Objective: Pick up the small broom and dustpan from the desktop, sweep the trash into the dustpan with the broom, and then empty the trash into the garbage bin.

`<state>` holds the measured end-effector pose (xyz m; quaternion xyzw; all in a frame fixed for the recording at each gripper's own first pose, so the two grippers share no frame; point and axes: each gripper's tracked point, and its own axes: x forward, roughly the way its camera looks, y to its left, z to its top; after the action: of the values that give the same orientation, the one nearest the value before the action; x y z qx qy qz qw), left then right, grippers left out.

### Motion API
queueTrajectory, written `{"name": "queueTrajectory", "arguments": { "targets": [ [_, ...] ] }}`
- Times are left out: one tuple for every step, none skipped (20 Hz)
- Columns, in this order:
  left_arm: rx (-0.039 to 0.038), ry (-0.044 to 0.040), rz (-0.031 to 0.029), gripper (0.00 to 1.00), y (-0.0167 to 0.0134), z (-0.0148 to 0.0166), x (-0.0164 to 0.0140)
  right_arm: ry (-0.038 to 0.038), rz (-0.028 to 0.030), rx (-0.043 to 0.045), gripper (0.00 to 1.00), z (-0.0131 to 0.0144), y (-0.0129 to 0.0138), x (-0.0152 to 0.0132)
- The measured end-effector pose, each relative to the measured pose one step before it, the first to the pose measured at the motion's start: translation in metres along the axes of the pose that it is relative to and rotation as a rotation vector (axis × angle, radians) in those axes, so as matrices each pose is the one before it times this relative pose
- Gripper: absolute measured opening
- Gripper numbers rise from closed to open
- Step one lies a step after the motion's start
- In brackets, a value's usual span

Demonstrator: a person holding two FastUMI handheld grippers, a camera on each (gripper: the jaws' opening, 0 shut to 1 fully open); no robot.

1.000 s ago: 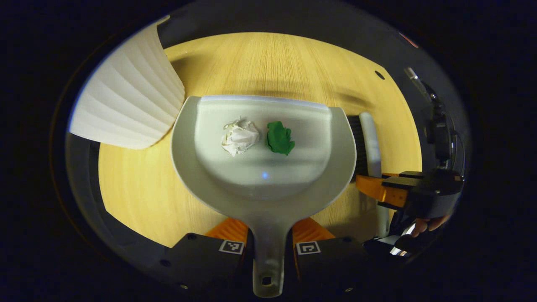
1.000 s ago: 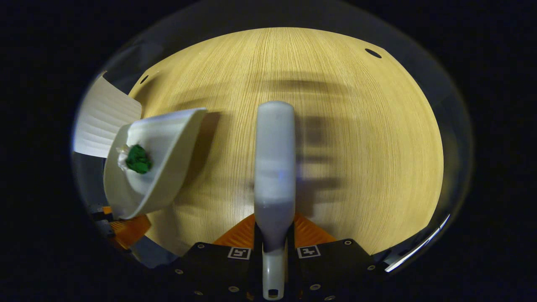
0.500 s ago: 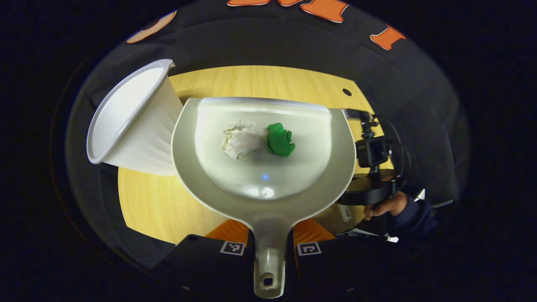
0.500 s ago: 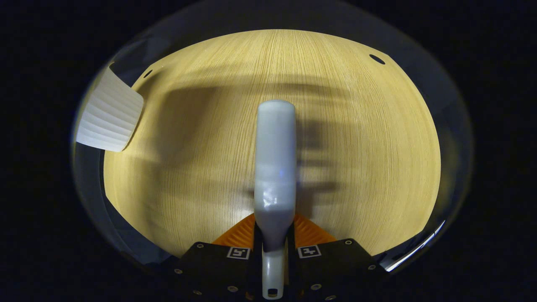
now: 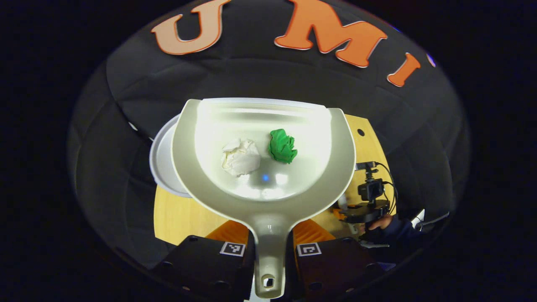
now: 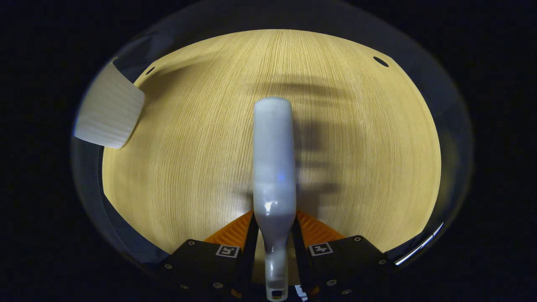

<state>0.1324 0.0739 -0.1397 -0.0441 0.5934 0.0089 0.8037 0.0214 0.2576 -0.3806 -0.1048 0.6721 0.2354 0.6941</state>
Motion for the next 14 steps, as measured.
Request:
{"name": "queueTrajectory", "arguments": {
  "targets": [
    [-0.02050, 0.00383, 0.02657, 0.30, 0.01691, -0.00123, -0.00147, -0.00718, -0.00272, 0.00348, 0.46, 0.00150, -0.00212, -0.00025],
    [-0.01023, 0.00676, 0.03519, 0.31, 0.01522, 0.00040, 0.00154, -0.00476, 0.00171, 0.00686, 0.47, 0.00157, -0.00124, -0.00110],
    [-0.01056, -0.00214, 0.03935, 0.31, 0.01636, 0.00091, 0.00202, -0.00453, 0.00097, 0.00805, 0.50, 0.00120, -0.00039, 0.00047],
    [0.00020, 0.00301, 0.03508, 0.30, 0.01401, 0.00365, -0.00295, -0.00190, 0.00310, 0.00676, 0.54, 0.00104, -0.00097, -0.00115],
    [0.00933, -0.00080, 0.02842, 0.30, 0.00669, 0.00150, -0.00019, -0.00098, 0.00061, 0.00454, 0.59, -0.00039, 0.00140, 0.00048],
    [0.01189, 0.00440, 0.03349, 0.30, 0.00907, 0.00065, 0.00195, 0.00165, 0.00353, 0.00231, 0.60, 0.00005, -0.00020, -0.00045],
    [0.02595, 0.00919, 0.03019, 0.31, 0.01088, -0.00215, 0.00244, -0.00024, 0.00115, -0.00087, 0.64, 0.00035, -0.00006, -0.00139],
    [0.01884, 0.00624, 0.02932, 0.30, 0.00351, -0.00074, 0.00108, -0.00159, 0.00325, -0.00256, 0.65, -0.00036, 0.00136, 0.00015],
    [0.03430, 0.00746, 0.02682, 0.30, 0.00984, -0.00189, -0.00273, -0.00157, 0.00061, -0.00243, 0.68, -0.00023, -0.00015, -0.00130],
    [0.02897, 0.00269, 0.02973, 0.30, 0.00949, 0.00167, 0.00091, -0.00451, 0.00318, -0.00123, 0.68, 0.00056, 0.00026, 0.00002],
    [0.03266, 0.00131, 0.03333, 0.30, 0.01273, 0.00042, 0.00068, -0.00042, 0.00391, -0.00247, 0.69, -0.00012, 0.00168, -0.00166],
    [0.03504, 0.00981, 0.03356, 0.30, 0.00844, -0.00213, 0.00154, 0.00044, 0.00442, 0.00025, 0.60, -0.00043, 0.00098, -0.00058],
    [0.04192, 0.00720, 0.03619, 0.30, 0.00575, 0.00117, 0.00053, -0.00066, 0.00447, -0.00011, 0.70, 0.00014, 0.00037, -0.00039],
    [0.04675, 0.01189, 0.03504, 0.30, 0.00511, -0.00034, 0.00107, -0.00128, 0.00176, 0.00299, 0.61, 0.00017, -0.00082, -0.00101]
  ]
}}
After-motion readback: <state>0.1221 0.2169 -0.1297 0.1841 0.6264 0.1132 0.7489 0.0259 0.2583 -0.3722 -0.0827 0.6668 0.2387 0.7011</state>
